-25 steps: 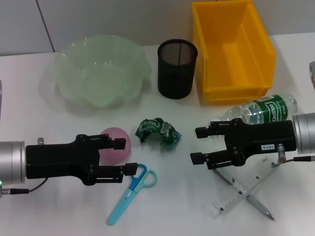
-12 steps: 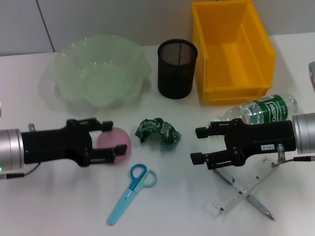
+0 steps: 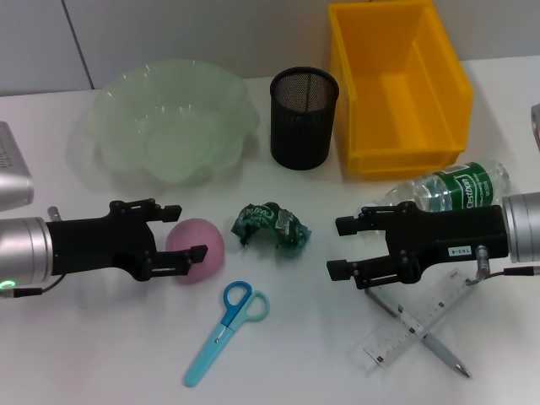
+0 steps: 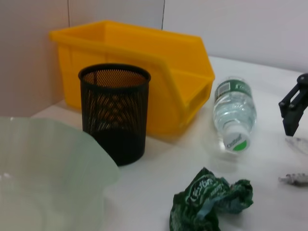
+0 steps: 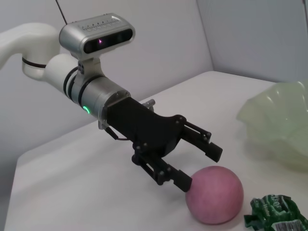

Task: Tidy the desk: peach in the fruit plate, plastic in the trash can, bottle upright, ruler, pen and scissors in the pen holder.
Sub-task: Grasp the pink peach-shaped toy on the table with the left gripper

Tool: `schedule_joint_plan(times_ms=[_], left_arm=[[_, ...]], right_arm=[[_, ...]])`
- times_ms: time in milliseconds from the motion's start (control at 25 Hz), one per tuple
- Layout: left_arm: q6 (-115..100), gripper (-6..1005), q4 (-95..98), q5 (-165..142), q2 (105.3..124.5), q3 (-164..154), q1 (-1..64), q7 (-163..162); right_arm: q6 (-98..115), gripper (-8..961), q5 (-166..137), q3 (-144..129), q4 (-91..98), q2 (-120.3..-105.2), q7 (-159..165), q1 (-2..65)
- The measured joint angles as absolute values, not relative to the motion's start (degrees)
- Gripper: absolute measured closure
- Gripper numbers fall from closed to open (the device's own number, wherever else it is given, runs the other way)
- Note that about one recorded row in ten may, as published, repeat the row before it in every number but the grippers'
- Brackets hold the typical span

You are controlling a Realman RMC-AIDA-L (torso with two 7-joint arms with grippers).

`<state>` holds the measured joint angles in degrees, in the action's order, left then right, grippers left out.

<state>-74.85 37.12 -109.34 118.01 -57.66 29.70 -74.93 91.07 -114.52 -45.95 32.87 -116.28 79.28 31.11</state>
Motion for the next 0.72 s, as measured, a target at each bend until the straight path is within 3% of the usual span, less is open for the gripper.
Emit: schedule_joint_plan(times_ms=[640,720], left_arm=[[-68.4,302,36.3,-110.0,118.41,-64.1,31.2,-81.0],[-68.2,390,36.3,-110.0,118.40,-64.1,31.2,-81.4]], right_arm=[[90.6,140,-114.5,-45.8,32.9,-116.28,79.0,31.5],[90.6,140,-114.5,-45.8,32.9,-116.28,79.0,31.5]])
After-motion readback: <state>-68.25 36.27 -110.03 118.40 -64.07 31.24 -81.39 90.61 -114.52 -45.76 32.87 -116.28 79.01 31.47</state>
